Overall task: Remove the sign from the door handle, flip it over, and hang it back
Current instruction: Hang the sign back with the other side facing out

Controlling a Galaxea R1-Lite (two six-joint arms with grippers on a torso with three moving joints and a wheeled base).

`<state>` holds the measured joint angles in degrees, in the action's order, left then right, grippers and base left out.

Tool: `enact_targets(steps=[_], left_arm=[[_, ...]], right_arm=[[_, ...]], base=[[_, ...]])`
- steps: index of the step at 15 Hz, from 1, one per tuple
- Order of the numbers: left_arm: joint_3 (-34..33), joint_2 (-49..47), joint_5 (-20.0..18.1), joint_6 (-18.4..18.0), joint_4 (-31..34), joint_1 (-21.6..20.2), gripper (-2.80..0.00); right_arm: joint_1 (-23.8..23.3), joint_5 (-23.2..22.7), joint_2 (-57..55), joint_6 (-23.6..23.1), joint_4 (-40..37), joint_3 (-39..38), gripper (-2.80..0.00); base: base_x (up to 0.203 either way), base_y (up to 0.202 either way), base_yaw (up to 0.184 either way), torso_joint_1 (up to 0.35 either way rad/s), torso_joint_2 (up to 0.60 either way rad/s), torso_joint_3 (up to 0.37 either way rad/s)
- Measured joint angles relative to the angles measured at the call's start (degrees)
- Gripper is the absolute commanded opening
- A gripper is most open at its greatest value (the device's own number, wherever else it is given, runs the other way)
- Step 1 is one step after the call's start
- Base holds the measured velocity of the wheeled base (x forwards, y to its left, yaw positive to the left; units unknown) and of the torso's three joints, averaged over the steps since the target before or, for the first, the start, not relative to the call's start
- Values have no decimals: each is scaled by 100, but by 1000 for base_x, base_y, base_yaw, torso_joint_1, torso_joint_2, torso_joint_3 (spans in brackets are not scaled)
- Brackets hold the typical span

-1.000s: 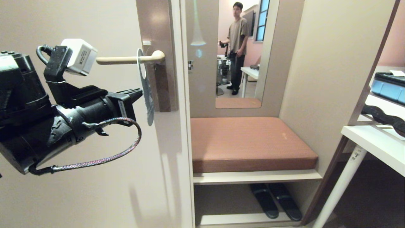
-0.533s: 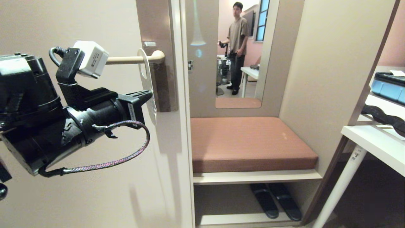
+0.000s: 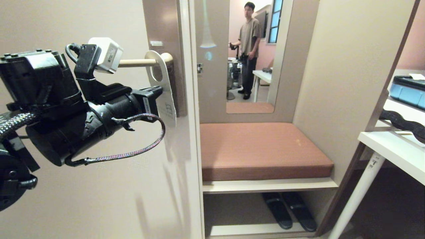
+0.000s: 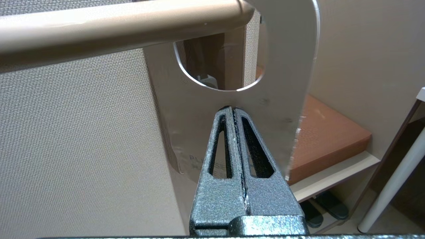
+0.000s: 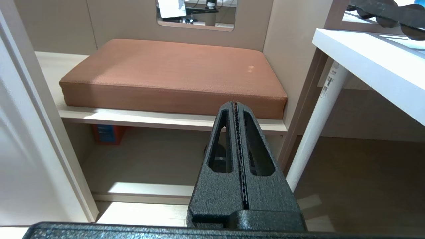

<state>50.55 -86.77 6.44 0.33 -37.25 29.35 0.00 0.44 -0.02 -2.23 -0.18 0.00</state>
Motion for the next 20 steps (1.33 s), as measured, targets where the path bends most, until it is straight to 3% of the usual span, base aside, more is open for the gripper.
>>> enact_targets(steps=[20], left_arm=[[143,-261,-10,43,-190,339,-280]], right_arm=[[0,0,0,-2,0,0,-280]], base=[[0,0,0,0,0,0]])
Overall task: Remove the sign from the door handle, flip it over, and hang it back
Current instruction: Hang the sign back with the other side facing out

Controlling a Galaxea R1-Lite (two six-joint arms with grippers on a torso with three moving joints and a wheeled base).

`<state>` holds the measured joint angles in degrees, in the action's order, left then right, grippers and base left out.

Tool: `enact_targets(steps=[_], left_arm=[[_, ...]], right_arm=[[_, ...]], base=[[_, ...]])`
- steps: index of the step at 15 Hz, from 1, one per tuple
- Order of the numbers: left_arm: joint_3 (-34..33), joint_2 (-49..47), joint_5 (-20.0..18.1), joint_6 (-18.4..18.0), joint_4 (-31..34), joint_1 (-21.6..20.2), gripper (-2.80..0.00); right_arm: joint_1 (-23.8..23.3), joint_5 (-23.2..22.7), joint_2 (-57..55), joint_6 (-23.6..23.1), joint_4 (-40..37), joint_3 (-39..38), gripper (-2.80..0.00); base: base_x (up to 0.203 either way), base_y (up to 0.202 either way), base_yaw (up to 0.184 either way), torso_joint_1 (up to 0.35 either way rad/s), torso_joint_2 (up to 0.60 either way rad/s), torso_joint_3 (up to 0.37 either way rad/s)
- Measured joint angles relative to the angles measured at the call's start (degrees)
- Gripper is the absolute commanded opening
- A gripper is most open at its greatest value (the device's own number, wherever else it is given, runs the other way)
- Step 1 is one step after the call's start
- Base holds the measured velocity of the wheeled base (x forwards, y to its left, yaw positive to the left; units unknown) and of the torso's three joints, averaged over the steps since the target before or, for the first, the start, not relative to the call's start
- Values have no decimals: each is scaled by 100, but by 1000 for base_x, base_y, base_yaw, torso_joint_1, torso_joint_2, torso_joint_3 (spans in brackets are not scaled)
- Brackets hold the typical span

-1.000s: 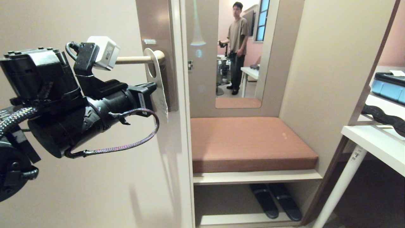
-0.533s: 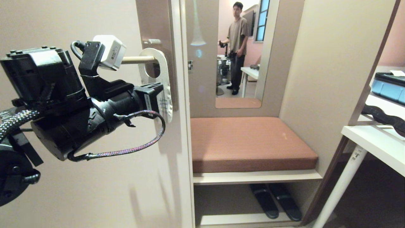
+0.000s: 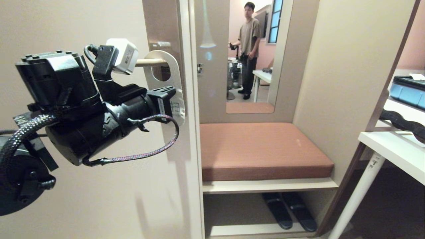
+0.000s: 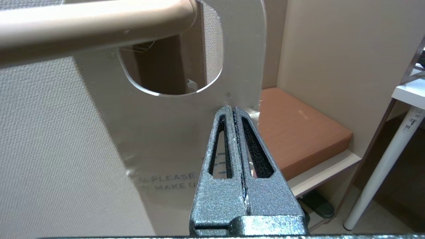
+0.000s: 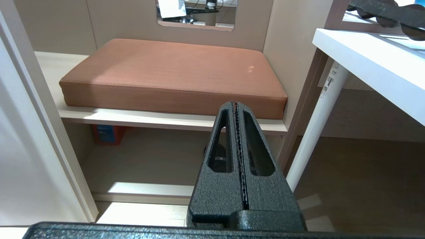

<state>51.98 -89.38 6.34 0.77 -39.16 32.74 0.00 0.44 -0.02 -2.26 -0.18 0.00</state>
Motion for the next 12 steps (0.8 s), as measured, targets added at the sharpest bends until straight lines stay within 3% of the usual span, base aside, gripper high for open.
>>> enact_targets(steps=[12], left_arm=[[315,-238,16,-17,-9,2,-280]], right_arm=[[0,0,0,-2,0,0,-280]], base=[[0,0,0,0,0,0]])
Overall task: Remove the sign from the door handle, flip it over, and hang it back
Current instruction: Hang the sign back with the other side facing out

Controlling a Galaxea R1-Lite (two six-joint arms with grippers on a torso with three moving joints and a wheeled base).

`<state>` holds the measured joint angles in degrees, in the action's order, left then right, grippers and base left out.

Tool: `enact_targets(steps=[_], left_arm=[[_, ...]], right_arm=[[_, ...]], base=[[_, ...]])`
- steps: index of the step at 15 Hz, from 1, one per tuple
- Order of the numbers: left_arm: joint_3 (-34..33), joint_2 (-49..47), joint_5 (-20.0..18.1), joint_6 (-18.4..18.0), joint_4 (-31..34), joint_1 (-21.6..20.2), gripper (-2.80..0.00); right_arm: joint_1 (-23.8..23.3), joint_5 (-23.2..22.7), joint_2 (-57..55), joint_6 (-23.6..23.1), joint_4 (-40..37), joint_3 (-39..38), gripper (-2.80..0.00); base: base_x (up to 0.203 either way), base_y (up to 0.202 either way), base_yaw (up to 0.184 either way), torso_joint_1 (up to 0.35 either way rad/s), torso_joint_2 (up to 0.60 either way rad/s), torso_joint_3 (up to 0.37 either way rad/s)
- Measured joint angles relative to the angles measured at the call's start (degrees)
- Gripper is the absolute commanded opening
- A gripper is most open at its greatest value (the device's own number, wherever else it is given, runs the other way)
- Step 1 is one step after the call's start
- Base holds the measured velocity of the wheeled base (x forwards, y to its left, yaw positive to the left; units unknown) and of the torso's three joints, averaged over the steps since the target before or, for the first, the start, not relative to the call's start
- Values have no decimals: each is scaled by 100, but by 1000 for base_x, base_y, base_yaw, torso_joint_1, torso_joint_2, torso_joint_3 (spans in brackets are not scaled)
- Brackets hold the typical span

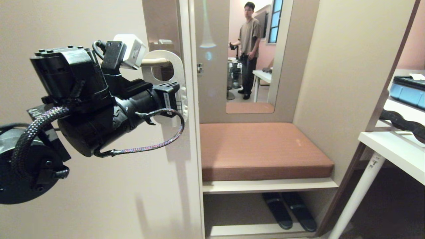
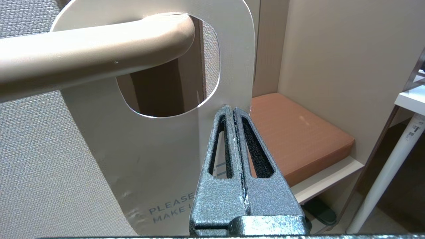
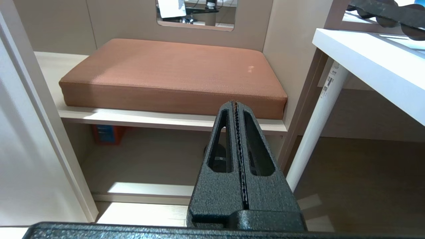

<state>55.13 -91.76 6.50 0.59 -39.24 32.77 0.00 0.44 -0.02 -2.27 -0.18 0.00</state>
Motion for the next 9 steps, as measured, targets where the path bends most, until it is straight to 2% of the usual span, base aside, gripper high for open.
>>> enact_targets(steps=[9], left_arm=[[-225,254,17,-60,16,0,-280]], right_arm=[[0,-1,0,2,2,0,-280]], base=[[0,0,0,0,0,0]])
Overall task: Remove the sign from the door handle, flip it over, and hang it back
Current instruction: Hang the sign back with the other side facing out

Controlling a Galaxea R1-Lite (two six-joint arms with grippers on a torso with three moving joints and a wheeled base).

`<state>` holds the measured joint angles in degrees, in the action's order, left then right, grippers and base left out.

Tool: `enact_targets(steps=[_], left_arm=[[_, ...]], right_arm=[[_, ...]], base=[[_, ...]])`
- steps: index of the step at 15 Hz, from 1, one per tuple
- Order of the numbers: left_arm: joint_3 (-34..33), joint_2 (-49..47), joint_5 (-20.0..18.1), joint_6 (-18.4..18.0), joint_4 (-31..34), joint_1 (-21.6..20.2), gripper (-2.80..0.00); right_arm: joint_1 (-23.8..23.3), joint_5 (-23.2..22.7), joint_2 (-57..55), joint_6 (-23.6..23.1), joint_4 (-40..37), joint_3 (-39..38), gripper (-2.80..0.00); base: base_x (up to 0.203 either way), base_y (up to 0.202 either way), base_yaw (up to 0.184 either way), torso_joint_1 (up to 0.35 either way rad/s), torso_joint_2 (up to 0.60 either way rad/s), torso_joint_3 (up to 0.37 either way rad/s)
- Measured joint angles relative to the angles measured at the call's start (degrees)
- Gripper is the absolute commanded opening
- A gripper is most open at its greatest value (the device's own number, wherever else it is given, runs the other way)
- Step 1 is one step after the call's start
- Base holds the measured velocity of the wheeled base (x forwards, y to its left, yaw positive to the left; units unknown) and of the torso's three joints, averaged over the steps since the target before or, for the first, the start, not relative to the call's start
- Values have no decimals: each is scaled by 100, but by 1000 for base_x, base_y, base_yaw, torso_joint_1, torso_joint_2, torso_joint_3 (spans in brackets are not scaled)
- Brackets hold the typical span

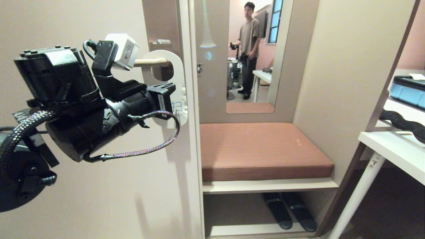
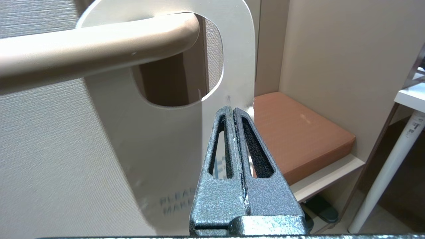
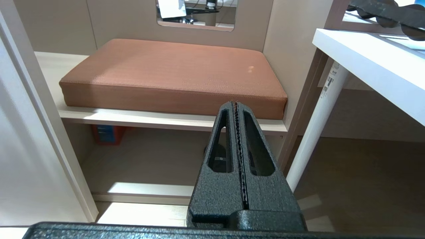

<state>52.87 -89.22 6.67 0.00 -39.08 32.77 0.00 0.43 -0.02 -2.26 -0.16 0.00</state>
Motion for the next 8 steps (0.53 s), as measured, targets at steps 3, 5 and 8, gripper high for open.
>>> enact_targets(steps=[3,5,8], left_arm=[[-243,234,2,0,11,2,-280],[-441,412,5,0,15,2,-280],[-755,677,2,5,13,-48,-280]], right_arm=[[0,3,0,0,-2,0,-280],[0,1,0,-2,0,0,-280],[0,1,0,0,-1,0,-280]], base=[[0,0,0,0,0,0],[0,0,0,0,0,0],[0,0,0,0,0,0]])
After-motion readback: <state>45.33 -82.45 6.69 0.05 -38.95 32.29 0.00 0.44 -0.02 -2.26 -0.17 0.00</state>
